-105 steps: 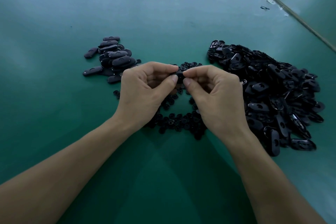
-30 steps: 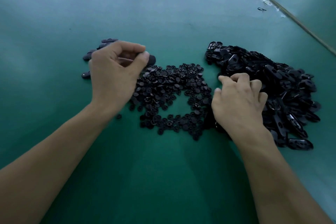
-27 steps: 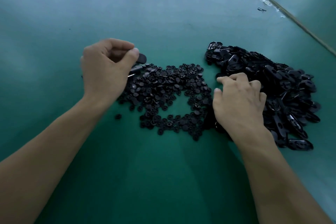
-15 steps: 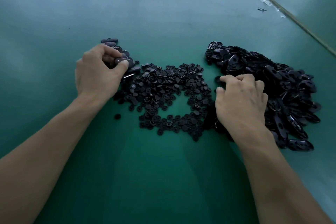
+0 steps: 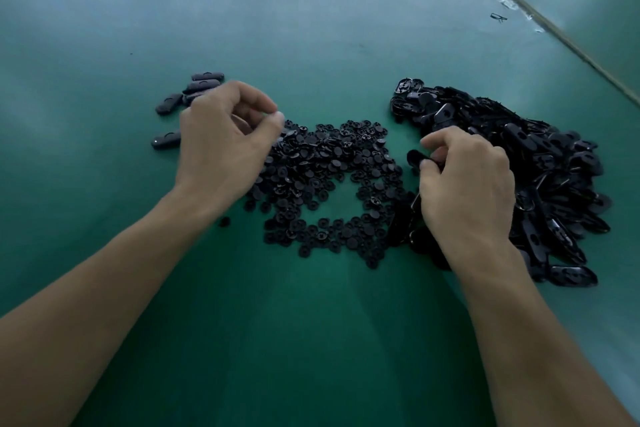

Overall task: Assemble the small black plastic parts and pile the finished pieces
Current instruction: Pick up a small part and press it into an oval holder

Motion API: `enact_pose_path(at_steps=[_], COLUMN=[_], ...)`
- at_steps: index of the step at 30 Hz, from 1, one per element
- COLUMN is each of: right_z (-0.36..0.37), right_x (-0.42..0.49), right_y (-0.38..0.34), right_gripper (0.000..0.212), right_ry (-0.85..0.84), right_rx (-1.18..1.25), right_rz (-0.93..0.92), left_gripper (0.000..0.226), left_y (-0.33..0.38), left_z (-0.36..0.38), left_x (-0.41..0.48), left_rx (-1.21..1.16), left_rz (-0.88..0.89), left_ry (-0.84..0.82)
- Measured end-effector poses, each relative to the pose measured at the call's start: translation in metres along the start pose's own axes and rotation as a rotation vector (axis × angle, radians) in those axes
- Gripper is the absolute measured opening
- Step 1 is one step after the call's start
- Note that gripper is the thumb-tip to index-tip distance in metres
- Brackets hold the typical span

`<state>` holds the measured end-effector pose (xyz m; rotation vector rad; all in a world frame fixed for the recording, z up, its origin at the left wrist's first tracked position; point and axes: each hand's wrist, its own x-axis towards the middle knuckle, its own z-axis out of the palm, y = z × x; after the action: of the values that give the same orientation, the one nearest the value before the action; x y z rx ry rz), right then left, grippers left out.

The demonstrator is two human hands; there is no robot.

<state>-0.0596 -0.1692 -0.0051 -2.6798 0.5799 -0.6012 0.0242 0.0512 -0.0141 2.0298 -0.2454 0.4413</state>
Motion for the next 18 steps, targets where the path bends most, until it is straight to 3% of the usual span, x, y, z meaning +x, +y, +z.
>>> enact_pose_path(at_steps=[9,12,18], right_z=[0.011,0.012,0.012], right_x=[-0.008,-0.012,-0.017], right_y=[-0.019,-0.022,-0.027], right_gripper=[0.018,0.018,0.021], right_ry=[-0.029,-0.055,-0.081], right_rx=[0.586,0.67,0.765], right_rz=[-0.349,-0.375,-0.364], left_gripper=[0.02,0.024,0.01], left_y=[0.033,0.033,0.031], left_z=[0.015,0.014,0.014], left_x=[-0.03,-0.029,-0.028], left_rx=[-0.417,-0.527,-0.662], left_rz=[-0.208,-0.288,-0.332], left_ry=[-0.398,-0.37,-0.346])
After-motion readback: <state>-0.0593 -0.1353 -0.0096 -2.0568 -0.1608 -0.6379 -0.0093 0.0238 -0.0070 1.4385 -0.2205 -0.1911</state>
